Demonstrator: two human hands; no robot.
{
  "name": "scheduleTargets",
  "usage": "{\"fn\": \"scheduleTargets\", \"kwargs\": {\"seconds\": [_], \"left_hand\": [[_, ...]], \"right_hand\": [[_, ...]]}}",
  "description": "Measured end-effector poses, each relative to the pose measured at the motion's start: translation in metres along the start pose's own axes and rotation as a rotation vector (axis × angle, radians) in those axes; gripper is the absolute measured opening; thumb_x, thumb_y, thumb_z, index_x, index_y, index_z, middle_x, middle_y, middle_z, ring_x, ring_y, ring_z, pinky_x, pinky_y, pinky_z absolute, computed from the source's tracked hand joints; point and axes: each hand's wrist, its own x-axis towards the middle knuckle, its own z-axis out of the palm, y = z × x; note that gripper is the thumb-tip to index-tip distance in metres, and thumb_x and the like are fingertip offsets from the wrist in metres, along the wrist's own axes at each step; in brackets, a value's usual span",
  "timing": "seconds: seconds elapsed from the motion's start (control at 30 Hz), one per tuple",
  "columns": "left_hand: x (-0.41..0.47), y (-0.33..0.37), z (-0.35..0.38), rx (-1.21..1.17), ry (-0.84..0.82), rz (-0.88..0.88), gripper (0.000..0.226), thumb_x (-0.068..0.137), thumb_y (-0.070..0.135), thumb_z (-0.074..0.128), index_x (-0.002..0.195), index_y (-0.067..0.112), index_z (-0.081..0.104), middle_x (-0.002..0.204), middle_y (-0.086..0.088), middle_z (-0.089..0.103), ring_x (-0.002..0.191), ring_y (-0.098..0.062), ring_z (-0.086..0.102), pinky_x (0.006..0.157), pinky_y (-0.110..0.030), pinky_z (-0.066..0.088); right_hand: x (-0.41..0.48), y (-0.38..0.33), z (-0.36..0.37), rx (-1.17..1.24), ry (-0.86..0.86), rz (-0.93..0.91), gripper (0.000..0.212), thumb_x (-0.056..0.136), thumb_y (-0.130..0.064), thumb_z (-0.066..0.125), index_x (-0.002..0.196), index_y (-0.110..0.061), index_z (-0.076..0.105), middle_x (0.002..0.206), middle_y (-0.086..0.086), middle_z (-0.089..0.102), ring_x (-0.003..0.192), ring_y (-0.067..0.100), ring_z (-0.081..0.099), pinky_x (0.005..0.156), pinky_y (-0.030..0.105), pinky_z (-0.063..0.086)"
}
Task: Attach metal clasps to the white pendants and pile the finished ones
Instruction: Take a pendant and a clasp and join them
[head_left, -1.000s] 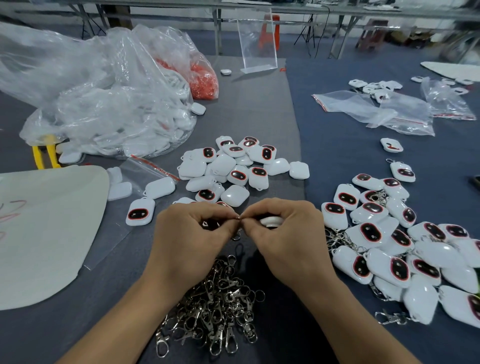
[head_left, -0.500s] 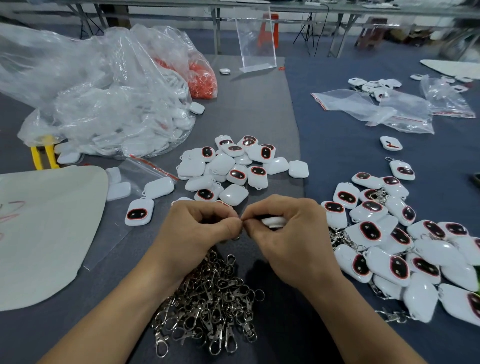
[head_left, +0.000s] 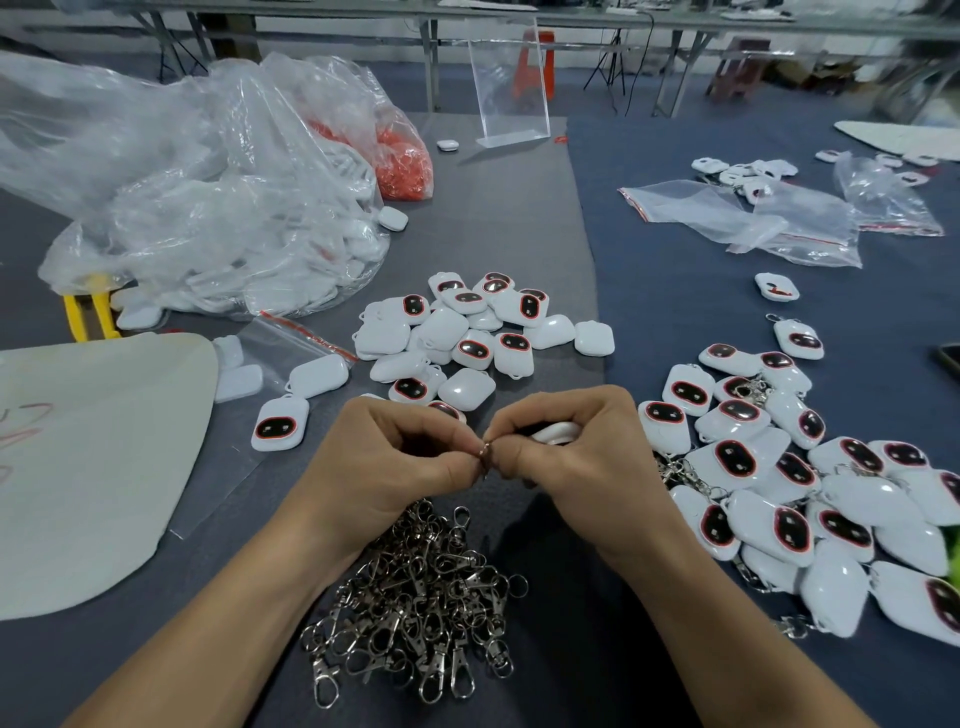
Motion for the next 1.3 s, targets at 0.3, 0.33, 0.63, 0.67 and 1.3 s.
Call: {"fn": "scheduleTargets", "kwargs": {"seconds": [0.3,0.33,0.63,0.67,1.3], "left_hand": [[-0.005,0.003,0.002,0.171,0.029,0.023,0.011,0.053,0.016,0.074,0.063,0.019,0.078,0.054,-0.002,0.065,0.05,-0.009,0.054,0.05,-0.02,0.042],[-0.006,0.003,0.003,0.16,0.037,0.023,0.012,0.051,0.019,0.073,0.063,0.018,0.078,0.054,-0.004,0.066,0.051,-0.011,0.054,0.05,-0.021,0.042],[-0.005,0.0,0.007,0.052,0.099,0.011,0.022,0.047,0.03,0.073,0.063,0.017,0.078,0.058,-0.008,0.066,0.055,-0.013,0.054,0.053,-0.022,0.044],[-0.006,0.0,0.007,0.052,0.099,0.017,0.022,0.048,0.03,0.073,0.064,0.016,0.078,0.058,-0.009,0.066,0.055,-0.013,0.055,0.053,-0.022,0.044],[-0.011,-0.007,0.015,1.112,0.062,0.34,0.021,0.071,0.047,0.058,0.077,0.036,0.075,0.068,0.016,0.065,0.067,-0.001,0.059,0.06,-0.033,0.052]], "right_hand": [[0.001,0.0,-0.004,0.062,-0.144,0.004,0.02,0.073,0.009,0.073,0.071,-0.01,0.078,0.064,0.01,0.07,0.059,0.012,0.059,0.057,0.023,0.048],[0.001,0.0,-0.004,0.066,-0.143,-0.001,0.021,0.074,0.011,0.073,0.071,-0.009,0.078,0.064,0.01,0.071,0.059,0.011,0.059,0.057,0.023,0.048],[0.001,-0.001,-0.006,0.122,-0.139,-0.041,0.024,0.074,0.017,0.073,0.07,-0.006,0.077,0.063,0.002,0.069,0.06,0.006,0.058,0.056,0.018,0.046],[0.001,0.0,-0.005,0.124,-0.131,-0.039,0.025,0.075,0.018,0.072,0.069,-0.006,0.077,0.063,0.004,0.069,0.059,0.008,0.058,0.056,0.019,0.046],[0.01,0.008,-0.011,-0.022,0.287,0.201,0.041,0.084,0.007,0.055,0.069,-0.027,0.07,0.067,-0.007,0.058,0.057,0.005,0.044,0.054,0.021,0.036]]}}
